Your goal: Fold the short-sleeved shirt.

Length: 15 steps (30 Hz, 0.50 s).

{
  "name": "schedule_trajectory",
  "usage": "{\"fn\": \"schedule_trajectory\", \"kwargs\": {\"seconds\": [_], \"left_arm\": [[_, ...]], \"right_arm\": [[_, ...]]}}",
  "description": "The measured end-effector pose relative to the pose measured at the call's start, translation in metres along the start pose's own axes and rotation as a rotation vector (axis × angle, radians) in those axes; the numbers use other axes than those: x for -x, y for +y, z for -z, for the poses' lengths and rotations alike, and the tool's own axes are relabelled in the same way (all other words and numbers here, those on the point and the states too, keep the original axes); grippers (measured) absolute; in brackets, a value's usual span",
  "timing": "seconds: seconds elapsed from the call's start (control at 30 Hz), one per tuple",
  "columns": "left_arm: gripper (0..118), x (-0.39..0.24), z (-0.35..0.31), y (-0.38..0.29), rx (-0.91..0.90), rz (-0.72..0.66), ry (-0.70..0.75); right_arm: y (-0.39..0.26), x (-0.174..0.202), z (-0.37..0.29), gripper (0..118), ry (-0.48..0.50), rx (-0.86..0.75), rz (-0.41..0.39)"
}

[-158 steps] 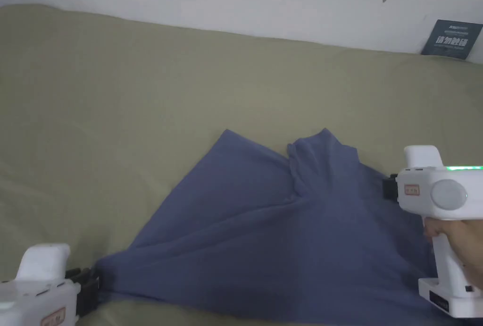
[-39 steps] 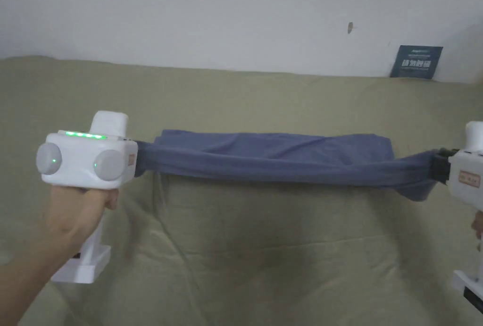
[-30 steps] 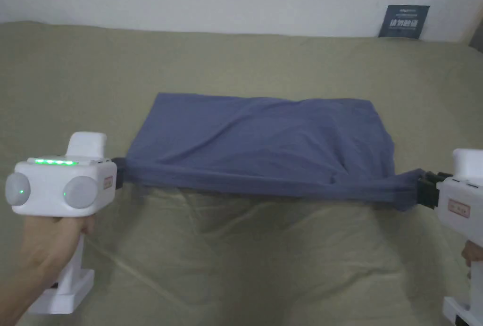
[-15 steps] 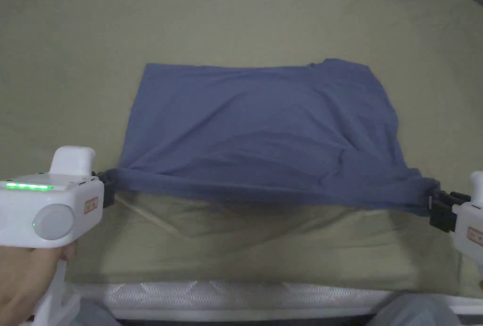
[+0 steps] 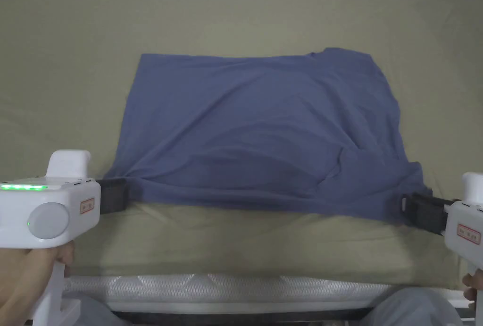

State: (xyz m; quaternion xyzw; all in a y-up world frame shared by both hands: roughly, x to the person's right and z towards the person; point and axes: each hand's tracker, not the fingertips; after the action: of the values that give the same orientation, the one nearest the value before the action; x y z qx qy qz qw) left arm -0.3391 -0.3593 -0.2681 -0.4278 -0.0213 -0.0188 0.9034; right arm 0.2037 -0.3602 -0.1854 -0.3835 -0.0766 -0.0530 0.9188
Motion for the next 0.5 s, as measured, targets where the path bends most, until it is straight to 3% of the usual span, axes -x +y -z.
{"fn": "schedule_trajectory", "kwargs": {"seconds": [0.03,0.07,0.13,0.23,0.27,0.3,0.33,0.37,0.4,0.5], "left_arm": [[116,0.002,-0.001,-0.002,0.002,-0.015,-0.014],[116,0.003,-0.007,-0.002,-0.038,-0.040,0.009],[115,0.004,-0.012,-0.002,-0.028,-0.045,0.008],[111,0.008,-0.022,-0.002,-0.044,-0.074,0.022],[101,0.008,-0.026,-0.002,-0.045,-0.074,0.022],[80,0.012,-0.030,-0.005,-0.053,-0.067,0.031],[36,0.012,-0.033,-0.007,-0.065,-0.052,0.055],[2,0.012,-0.032,-0.007,-0.059,-0.034,0.055],[1,0.012,-0.032,-0.008,-0.063,-0.033,0.063],[1,0.020,-0.028,-0.012,-0.032,-0.046,0.032]], "right_arm": [[0.001,-0.001,0.000,109,0.006,0.007,0.008],[-0.001,-0.001,-0.005,109,0.010,-0.096,0.031],[0.002,0.000,-0.003,110,0.007,-0.028,0.013],[0.003,0.005,-0.020,107,0.008,-0.061,0.028],[0.004,0.006,-0.023,100,0.011,-0.063,0.020],[0.003,0.008,-0.026,84,0.010,-0.071,0.008],[0.005,0.007,-0.024,48,0.008,-0.081,-0.008],[0.004,0.009,-0.026,14,0.003,-0.088,-0.025],[0.004,0.010,-0.026,7,-0.003,-0.094,-0.035],[0.003,0.010,-0.025,7,0.022,-0.063,-0.025]]}}
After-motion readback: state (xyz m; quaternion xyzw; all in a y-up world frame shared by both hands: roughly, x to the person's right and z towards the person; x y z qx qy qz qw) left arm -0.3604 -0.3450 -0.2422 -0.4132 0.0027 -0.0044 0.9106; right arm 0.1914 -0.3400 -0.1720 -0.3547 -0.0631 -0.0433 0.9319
